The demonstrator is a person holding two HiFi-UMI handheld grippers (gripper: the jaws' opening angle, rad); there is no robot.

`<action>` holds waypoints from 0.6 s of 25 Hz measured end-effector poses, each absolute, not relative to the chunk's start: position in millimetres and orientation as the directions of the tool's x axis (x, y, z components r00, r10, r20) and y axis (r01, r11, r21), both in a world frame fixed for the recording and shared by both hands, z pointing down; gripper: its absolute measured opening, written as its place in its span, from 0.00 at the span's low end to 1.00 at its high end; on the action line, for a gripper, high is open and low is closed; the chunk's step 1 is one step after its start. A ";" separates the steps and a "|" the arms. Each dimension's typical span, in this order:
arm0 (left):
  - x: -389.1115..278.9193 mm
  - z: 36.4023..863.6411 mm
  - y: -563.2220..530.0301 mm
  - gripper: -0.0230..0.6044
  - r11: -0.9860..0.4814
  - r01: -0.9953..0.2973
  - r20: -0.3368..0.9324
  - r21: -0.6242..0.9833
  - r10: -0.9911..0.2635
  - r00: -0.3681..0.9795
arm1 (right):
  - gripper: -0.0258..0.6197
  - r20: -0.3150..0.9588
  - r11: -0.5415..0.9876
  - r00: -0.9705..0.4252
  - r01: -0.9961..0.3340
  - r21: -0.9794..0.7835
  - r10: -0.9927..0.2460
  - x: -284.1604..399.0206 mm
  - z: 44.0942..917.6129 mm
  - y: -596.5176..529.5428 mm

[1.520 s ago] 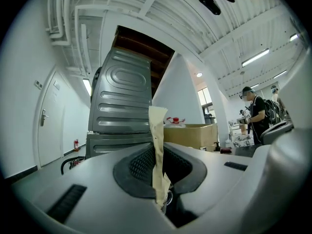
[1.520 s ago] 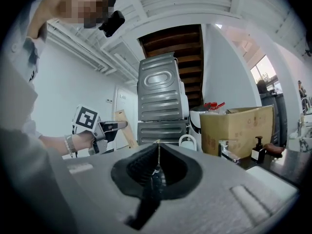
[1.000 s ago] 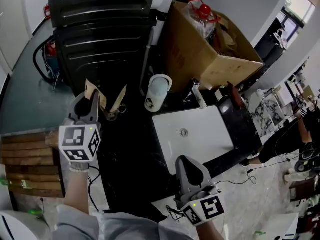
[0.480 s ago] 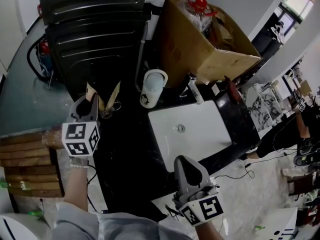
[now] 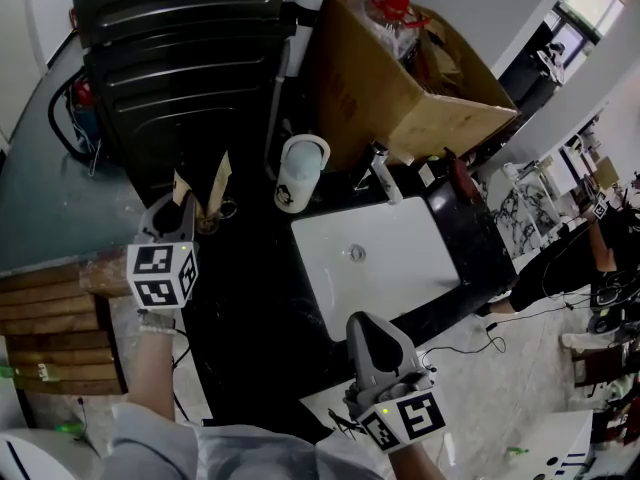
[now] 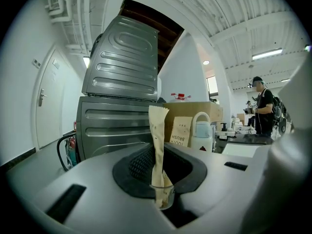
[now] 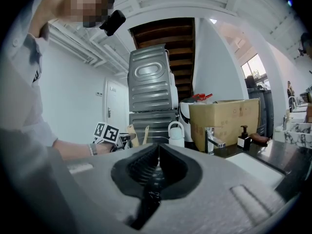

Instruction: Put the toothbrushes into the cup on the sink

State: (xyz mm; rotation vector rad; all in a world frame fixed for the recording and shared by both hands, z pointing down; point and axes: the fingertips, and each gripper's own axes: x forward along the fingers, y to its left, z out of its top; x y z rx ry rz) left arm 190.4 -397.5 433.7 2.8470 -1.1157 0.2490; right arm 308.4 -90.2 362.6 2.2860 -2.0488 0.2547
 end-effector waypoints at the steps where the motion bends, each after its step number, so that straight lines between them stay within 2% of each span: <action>1: 191.1 433.7 -397.6 0.09 -0.735 -0.678 0.178 0.013 -0.665 0.725 | 0.05 0.164 -0.115 0.103 -0.991 -0.066 -0.981 308.7 362.5 -89.7; 10: 189.7 435.3 -394.0 0.10 -0.772 -0.633 0.188 0.054 -0.615 0.766 | 0.05 0.166 -0.140 0.129 -0.988 -0.060 -0.978 313.2 361.8 -82.5; 12: 187.9 432.9 -393.7 0.17 -0.771 -0.633 0.179 0.073 -0.614 0.769 | 0.05 0.168 -0.148 0.136 -0.987 -0.059 -0.976 314.8 361.4 -82.0; 15: 182.9 427.7 -392.2 0.19 -0.766 -0.636 0.174 0.090 -0.617 0.768 | 0.05 0.163 -0.147 0.136 -0.987 -0.059 -0.977 314.8 357.8 -82.7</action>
